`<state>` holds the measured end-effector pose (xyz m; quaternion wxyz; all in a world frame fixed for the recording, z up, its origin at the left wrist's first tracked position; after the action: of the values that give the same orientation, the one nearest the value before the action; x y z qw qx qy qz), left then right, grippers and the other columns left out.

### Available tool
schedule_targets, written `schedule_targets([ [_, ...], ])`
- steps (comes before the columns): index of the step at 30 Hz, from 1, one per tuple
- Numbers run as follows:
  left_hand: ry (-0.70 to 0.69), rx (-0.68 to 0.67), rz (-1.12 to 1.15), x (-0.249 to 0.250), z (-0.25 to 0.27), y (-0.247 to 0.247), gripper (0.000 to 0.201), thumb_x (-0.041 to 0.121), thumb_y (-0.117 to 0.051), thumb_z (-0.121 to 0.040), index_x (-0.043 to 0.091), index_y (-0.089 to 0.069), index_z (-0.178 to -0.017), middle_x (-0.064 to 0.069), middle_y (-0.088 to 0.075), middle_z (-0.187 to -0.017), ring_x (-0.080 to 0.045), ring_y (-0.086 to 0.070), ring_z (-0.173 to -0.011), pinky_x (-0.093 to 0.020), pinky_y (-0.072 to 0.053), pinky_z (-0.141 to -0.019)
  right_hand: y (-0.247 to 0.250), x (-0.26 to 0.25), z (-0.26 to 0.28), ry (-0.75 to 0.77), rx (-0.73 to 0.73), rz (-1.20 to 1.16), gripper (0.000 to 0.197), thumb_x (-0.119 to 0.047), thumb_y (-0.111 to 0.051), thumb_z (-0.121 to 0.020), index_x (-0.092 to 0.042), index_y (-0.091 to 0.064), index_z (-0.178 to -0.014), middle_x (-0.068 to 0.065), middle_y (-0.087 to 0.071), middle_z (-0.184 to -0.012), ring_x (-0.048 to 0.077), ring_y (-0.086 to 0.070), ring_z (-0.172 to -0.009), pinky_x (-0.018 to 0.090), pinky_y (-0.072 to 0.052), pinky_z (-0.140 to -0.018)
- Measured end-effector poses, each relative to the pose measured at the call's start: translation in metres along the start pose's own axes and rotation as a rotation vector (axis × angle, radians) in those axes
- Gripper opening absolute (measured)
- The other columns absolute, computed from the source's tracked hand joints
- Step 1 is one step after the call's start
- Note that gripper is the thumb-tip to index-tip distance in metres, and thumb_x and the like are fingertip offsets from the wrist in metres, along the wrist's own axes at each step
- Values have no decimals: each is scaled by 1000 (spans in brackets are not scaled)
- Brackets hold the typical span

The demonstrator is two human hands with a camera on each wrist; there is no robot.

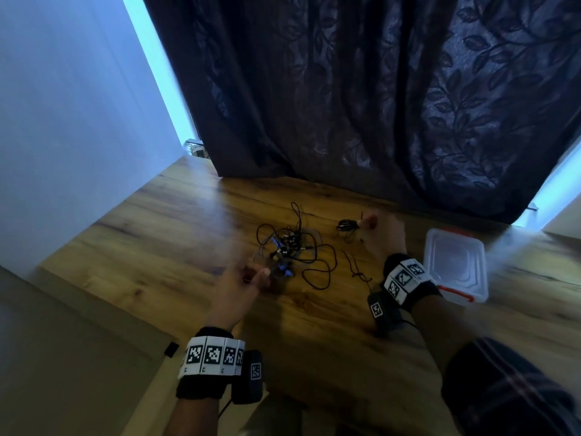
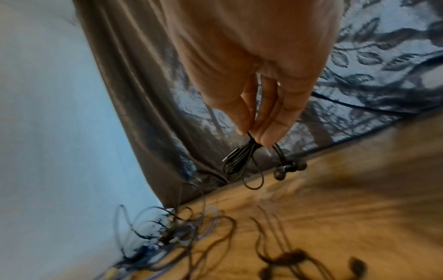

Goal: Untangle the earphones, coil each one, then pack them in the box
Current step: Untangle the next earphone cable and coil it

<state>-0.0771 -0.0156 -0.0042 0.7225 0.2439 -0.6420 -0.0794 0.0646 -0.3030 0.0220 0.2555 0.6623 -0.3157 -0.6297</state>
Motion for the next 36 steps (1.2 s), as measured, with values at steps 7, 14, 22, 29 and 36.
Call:
schedule_targets([
  [7, 134, -32, -109, -46, -8, 6, 14, 26, -64, -93, 14, -67, -86, -4, -71, -82, -22, -68, -87, -44, -54, -84, -26, 23, -5, -128, 26, 103, 27, -10, -56, -96, -4, -53, -122, 21, -57, -126, 39, -54, -117, 41, -47, -89],
  [14, 83, -25, -163, -41, -11, 3, 15, 30, -63, -94, 15, -65, -90, -3, -71, -85, -18, -67, -87, -39, -53, -82, -92, -28, 7, 128, -280, 441, 16, -9, -51, -98, -7, -61, -110, 18, -57, -127, 37, -56, -115, 43, -52, -84],
  [22, 2, 24, -89, -14, -3, 17, 11, 27, -61, -95, 21, -64, -87, 3, -71, -82, -12, -66, -85, -32, -50, -78, -94, -24, -1, 68, -296, 520, 22, -6, -51, -97, -5, -67, -113, 19, -53, -129, 37, -51, -121, 45, -52, -93],
  [29, -232, 171, 130, 59, 14, 32, 8, 18, -60, -96, 24, -64, -97, 8, -70, -92, 0, -67, -83, -9, -49, -67, -40, -106, 20, 416, -235, 122, 3, -13, -56, -96, -14, -58, -95, 0, -63, -88, 19, -61, -85, 33, -48, -68],
  [36, -322, 142, 120, 88, 27, 40, 25, 23, -64, -94, 26, -55, -118, 17, -63, -105, 10, -60, -99, -5, -46, -75, -27, -197, 87, 861, -389, 2, 17, -6, -62, -91, -22, -68, -94, -9, -56, -96, 9, -48, -93, 25, -40, -87],
])
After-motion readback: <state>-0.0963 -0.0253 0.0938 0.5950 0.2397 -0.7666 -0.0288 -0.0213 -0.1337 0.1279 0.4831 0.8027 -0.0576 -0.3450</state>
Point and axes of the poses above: each hand's wrist, its own z-axis away from the middle knuckle, its own y-axis out of the back of the hand, x = y × z, the point moved 8 cm from there along -z, towards the middle knuckle
